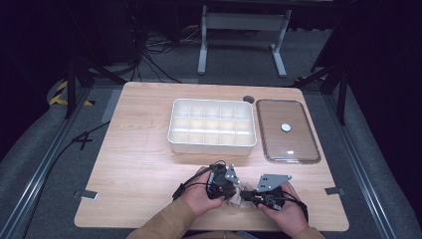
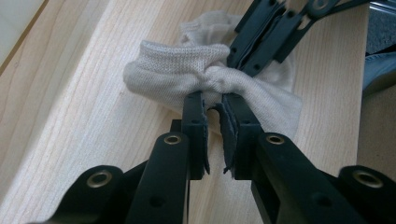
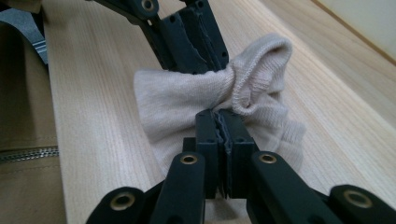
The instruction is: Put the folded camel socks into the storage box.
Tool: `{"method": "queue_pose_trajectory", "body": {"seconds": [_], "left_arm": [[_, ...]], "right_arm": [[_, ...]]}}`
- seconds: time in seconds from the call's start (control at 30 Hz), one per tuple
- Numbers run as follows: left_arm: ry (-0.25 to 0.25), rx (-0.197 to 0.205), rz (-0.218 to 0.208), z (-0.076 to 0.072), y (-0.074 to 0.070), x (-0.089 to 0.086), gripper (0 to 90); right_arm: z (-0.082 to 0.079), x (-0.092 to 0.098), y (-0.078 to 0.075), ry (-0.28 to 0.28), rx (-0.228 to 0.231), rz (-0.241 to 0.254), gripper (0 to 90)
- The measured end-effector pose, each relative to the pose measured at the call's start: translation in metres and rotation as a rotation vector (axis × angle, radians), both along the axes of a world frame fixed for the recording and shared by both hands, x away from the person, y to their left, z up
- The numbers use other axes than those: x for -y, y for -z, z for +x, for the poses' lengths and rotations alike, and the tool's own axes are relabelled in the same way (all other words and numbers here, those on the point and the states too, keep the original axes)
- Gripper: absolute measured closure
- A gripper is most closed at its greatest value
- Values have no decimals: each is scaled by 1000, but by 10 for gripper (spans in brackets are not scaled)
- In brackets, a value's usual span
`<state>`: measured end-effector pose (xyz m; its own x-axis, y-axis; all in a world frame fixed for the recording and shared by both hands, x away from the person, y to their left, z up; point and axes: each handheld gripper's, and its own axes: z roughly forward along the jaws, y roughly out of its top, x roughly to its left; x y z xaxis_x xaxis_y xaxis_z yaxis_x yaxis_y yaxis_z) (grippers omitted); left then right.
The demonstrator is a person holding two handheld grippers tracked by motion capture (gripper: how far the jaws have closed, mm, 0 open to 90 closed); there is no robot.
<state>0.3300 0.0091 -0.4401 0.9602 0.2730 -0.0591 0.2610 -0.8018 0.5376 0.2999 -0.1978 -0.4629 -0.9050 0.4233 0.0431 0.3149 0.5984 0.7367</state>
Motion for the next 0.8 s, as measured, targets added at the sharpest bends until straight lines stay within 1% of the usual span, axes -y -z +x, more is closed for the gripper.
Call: {"method": "queue_pose_trajectory", "body": {"seconds": [0.1, 0.17, 0.2, 0.23, 0.27, 0.3, 0.37, 0.4, 0.43, 0.47, 0.6, 0.77, 0.8], "left_arm": [[-1, 3, 0, 0, 0, 0, 794], [0, 9, 2, 0, 0, 1, 793], [-1, 6, 3, 0, 0, 1, 793], [-2, 7, 5, 0, 0, 1, 794], [6, 6, 7, 0, 1, 2, 793], [-1, 0, 10, -1, 1, 2, 793], [4, -3, 11, -1, 1, 3, 795], [5, -2, 11, -1, 1, 4, 795], [5, -1, 10, -1, 1, 4, 794], [11, 2, 10, -1, 1, 4, 794], [6, 1, 5, -2, 1, 5, 788], [18, 17, -9, -4, -1, 5, 782], [26, 27, -13, -4, -1, 5, 782]], "right_arm": [[-3, 4, -8, 13, 15, -24, 859], [-6, 12, -16, 28, 30, -37, 863], [-7, 20, -21, 49, 27, -69, 866], [-7, 24, -23, 59, 30, -80, 868], [-7, 27, -23, 62, 19, -82, 869], [-7, 27, -23, 62, 19, -82, 869], [-5, 29, -19, 59, 5, -95, 869], [-4, 27, -15, 59, -6, -105, 870], [-2, 23, -10, 47, -16, -112, 873], [-2, 22, -8, 44, -19, -117, 876], [1, 13, -3, 30, -19, -126, 888], [2, 9, -2, 25, -18, -129, 891], [2, 8, -2, 23, -17, -125, 892]]}}
